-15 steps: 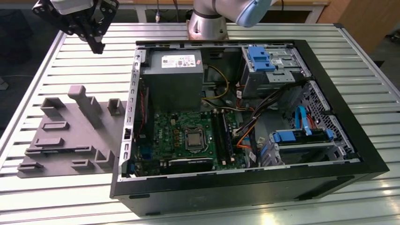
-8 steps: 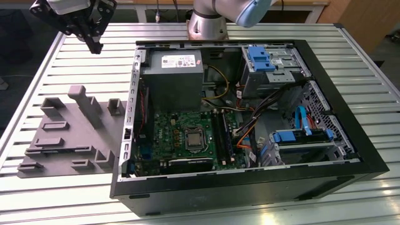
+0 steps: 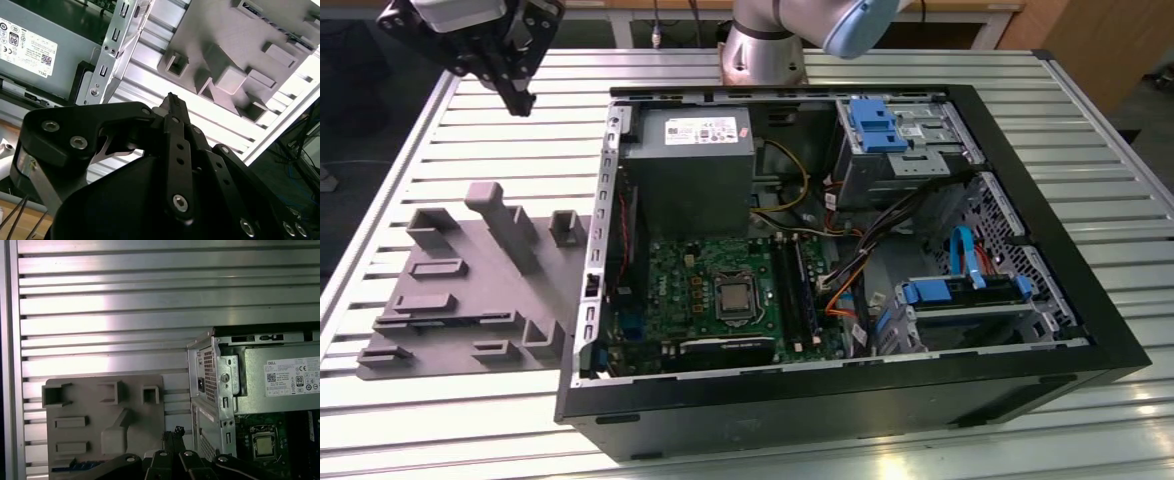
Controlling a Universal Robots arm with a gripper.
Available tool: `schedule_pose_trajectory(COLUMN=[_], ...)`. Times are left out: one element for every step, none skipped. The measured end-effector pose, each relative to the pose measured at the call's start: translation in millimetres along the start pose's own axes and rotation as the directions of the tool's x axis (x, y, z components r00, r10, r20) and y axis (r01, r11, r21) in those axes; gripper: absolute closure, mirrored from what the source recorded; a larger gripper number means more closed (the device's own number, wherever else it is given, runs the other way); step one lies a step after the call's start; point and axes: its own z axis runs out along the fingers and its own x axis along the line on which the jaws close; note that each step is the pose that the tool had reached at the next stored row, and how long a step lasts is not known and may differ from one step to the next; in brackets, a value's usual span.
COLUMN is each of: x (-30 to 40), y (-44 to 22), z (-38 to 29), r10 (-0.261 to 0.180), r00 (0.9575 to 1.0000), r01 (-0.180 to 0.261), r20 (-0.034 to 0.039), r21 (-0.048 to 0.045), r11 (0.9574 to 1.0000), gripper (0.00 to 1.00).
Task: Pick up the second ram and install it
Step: 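Reach for the second ram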
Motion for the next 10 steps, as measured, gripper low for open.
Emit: schedule_pose_trajectory(x=[0.5, 1.0, 1.5, 2.0, 2.5, 3.0, 3.5, 4.0, 4.4, 4.8], y=[-0.5, -1.0, -1.5, -2.0, -2.6, -3.2, -3.8, -4.4, -4.8, -5.3], z=[0.0, 0.0, 0.0, 0.0, 0.0, 0.0, -0.1, -0.1, -0.2, -0.2], r10=[0.000, 0.000, 0.000, 0.000, 0.000, 0.000, 0.000, 0.000, 0.000, 0.000], r00=[1.0000, 1.0000, 1.0000, 1.0000, 1.0000, 1.0000, 1.0000, 1.0000, 1.0000, 1.0000], r01=[0.000, 0.000, 0.000, 0.000, 0.000, 0.000, 0.000, 0.000, 0.000, 0.000], r20=[0.0000, 0.0000, 0.0000, 0.0001, 0.0000, 0.0001, 0.0001, 0.0000, 0.0000, 0.0000], r21=[0.0000, 0.0000, 0.0000, 0.0000, 0.0000, -0.0001, -0.0001, 0.0000, 0.0001, 0.0000], r11=[1.0000, 1.0000, 1.0000, 1.0000, 1.0000, 1.0000, 1.0000, 1.0000, 1.0000, 1.0000], gripper=[0.89, 0.89, 0.89, 0.89, 0.89, 0.89, 0.89, 0.89, 0.89, 0.89])
